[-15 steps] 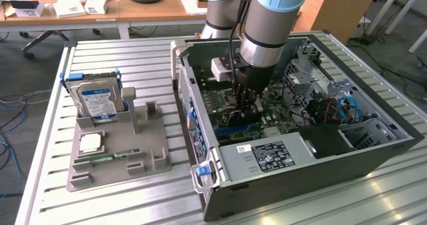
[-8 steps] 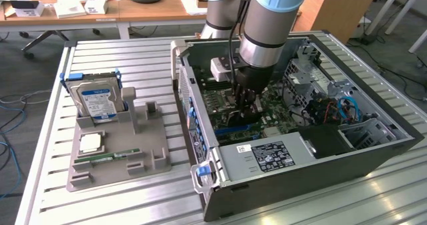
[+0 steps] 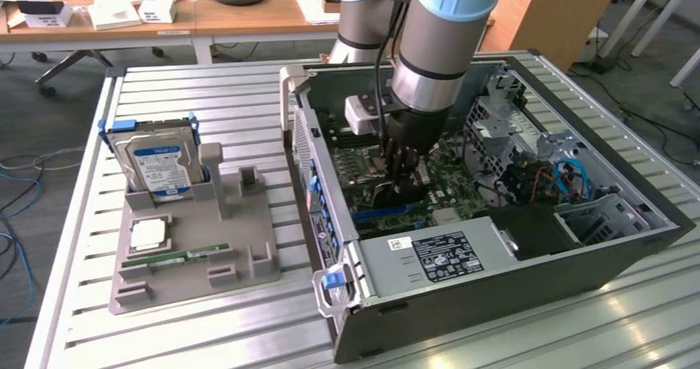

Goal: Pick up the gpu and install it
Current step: 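Insert the gpu into the slot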

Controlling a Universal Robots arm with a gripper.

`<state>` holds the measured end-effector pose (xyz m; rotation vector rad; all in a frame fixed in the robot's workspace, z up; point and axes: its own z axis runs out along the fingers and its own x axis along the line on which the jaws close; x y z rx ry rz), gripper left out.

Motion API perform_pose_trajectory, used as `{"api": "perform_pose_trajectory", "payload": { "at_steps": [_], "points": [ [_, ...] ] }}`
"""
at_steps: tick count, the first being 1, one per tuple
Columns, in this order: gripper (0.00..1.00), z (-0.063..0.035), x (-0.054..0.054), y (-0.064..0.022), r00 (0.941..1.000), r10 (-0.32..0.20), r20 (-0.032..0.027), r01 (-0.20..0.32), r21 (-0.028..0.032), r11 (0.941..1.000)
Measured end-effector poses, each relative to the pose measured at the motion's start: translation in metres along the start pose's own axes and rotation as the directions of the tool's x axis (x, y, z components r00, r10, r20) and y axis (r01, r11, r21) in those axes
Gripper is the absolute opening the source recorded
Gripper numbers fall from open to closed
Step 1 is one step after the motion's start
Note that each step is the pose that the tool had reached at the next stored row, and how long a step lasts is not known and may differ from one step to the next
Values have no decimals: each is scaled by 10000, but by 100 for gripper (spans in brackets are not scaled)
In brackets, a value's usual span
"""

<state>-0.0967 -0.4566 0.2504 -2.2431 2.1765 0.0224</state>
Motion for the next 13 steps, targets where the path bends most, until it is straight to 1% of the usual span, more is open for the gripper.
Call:
{"api": "perform_pose_trajectory", "payload": {
  "at_steps": [13],
  "points": [
    [26, 29, 1, 0, 10000, 0, -3, 0, -2, 10000]
  ]
}}
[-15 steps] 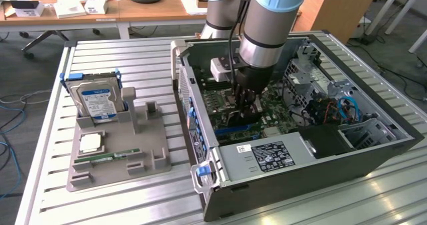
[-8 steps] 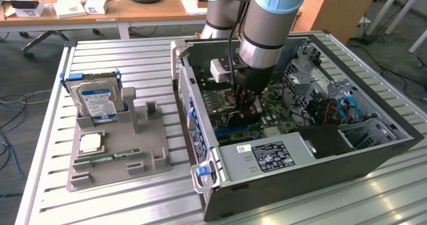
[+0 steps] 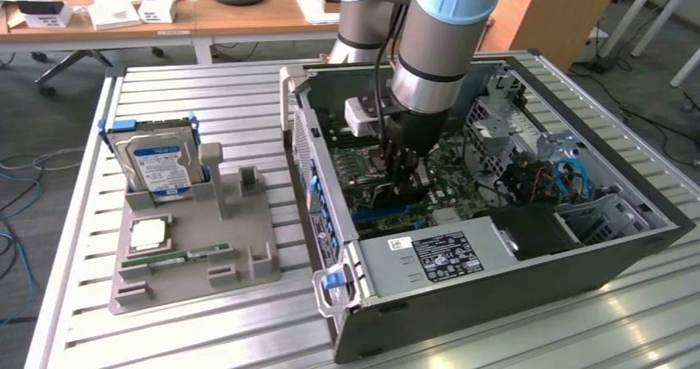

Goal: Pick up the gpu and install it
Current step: 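Insert the gpu into the slot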

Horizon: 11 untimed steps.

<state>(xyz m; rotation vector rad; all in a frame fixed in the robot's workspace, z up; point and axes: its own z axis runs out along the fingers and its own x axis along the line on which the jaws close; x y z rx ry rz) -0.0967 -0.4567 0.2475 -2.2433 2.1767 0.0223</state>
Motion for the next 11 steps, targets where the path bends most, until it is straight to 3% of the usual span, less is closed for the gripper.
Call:
{"api": "perform_pose_trajectory", "payload": {
  "at_steps": [11],
  "points": [
    [26, -14, -1, 0, 10000, 0, -16, 0, 2, 10000]
  ]
}}
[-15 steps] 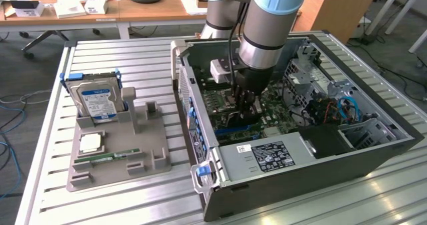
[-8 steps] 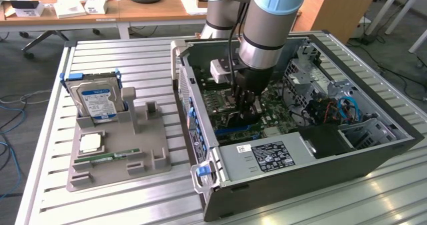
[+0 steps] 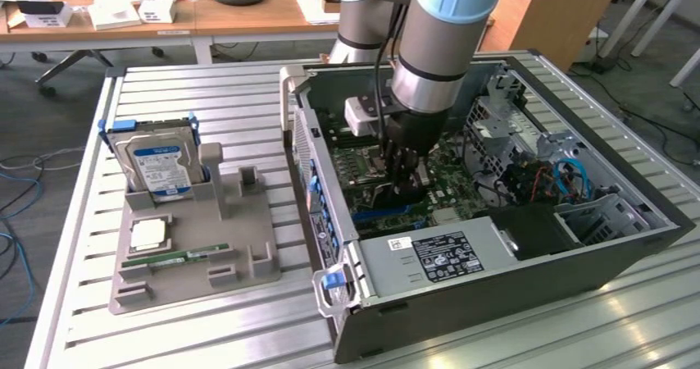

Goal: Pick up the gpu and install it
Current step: 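Insert the gpu into the slot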

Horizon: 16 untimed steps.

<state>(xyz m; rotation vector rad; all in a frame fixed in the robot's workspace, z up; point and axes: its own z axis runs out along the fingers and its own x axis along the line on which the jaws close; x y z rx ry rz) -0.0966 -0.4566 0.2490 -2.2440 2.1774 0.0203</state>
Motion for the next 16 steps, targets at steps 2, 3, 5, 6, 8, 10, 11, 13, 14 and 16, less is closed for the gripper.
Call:
{"api": "perform_pose_trajectory", "payload": {
  "at_steps": [2, 3, 5, 6, 8, 10, 11, 13, 14, 16],
  "points": [
    [26, -2, 0, 0, 10000, 0, -8, 0, -1, 10000],
    [26, -2, 0, 0, 10000, 0, -7, 0, -1, 10000],
    [26, -2, 0, 0, 10000, 0, -7, 0, -1, 10000],
    [26, -2, 0, 0, 10000, 0, -7, 0, -1, 10000],
    [26, -2, 0, 0, 10000, 0, -8, 0, -2, 10000],
    [26, -2, 0, 0, 10000, 0, -8, 0, -1, 10000],
    [26, -2, 0, 0, 10000, 0, -7, 0, -1, 10000],
    [26, -2, 0, 0, 10000, 0, -8, 0, -1, 10000],
    [26, -2, 0, 0, 10000, 0, -7, 0, -1, 10000],
    [26, -2, 0, 0, 10000, 0, -7, 0, -1, 10000]
  ]
}}
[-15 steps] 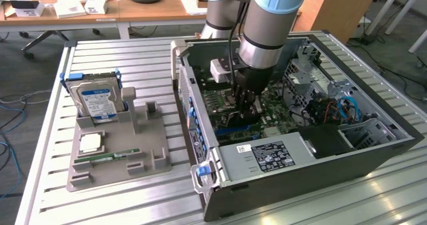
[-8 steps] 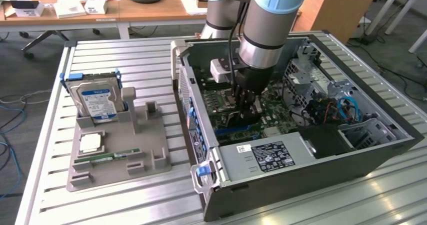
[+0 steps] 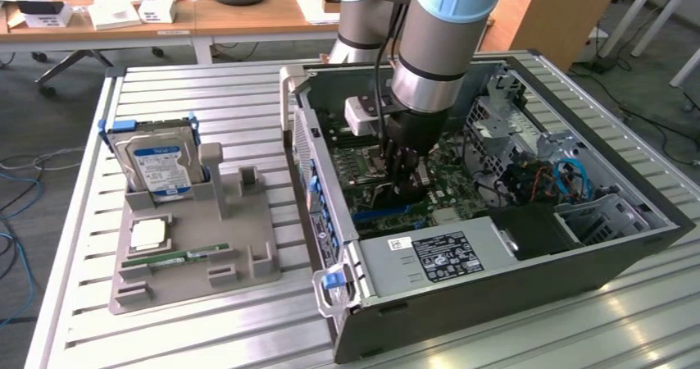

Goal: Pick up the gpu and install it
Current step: 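Insert the gpu into the slot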

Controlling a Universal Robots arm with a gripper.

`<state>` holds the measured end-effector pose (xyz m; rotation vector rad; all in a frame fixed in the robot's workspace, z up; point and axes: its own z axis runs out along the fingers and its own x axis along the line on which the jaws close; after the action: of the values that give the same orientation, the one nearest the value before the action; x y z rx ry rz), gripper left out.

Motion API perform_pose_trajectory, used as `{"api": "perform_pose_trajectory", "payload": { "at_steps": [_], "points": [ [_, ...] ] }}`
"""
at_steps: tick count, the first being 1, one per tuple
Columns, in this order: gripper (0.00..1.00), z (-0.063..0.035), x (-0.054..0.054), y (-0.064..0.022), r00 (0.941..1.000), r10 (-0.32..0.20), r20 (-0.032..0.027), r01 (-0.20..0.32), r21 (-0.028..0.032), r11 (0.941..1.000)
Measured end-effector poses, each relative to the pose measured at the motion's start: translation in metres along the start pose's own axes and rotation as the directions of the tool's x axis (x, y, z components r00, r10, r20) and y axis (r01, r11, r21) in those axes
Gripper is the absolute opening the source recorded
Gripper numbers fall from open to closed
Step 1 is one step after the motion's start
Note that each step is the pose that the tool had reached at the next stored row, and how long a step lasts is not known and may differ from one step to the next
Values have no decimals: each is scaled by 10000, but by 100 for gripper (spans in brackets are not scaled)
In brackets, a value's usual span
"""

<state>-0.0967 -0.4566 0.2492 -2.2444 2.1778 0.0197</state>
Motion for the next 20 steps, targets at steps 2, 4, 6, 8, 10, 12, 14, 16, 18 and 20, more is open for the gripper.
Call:
{"api": "perform_pose_trajectory", "payload": {
  "at_steps": [2, 4, 6, 8, 10, 12, 14, 16, 18, 20],
  "points": [
    [26, 0, 0, 0, 10000, 0, 0, 0, 0, 10000],
    [26, 0, 0, 0, 10000, 0, 0, 0, 0, 10000],
    [26, -1, 2, 1, 10000, 2, 12, -2, 1, 10000],
    [26, -10, 2, 1, 10000, 1, 22, -1, 1, 10000],
    [26, -19, 2, 0, 10000, 0, 38, 0, 4, 10000],
    [26, -23, 1, 0, 10000, 0, 47, 0, 7, 10000],
    [26, -24, 7, 0, 10000, 0, 45, 0, 4, 10000],
    [26, -24, 11, 1, 10000, 11, 46, -11, 5, 10000],
    [26, -25, 11, 1, 10000, 16, 44, -16, 6, 10000],
    [26, -28, 12, 1, 10000, 28, 44, -28, 7, 10000]
  ]
}}
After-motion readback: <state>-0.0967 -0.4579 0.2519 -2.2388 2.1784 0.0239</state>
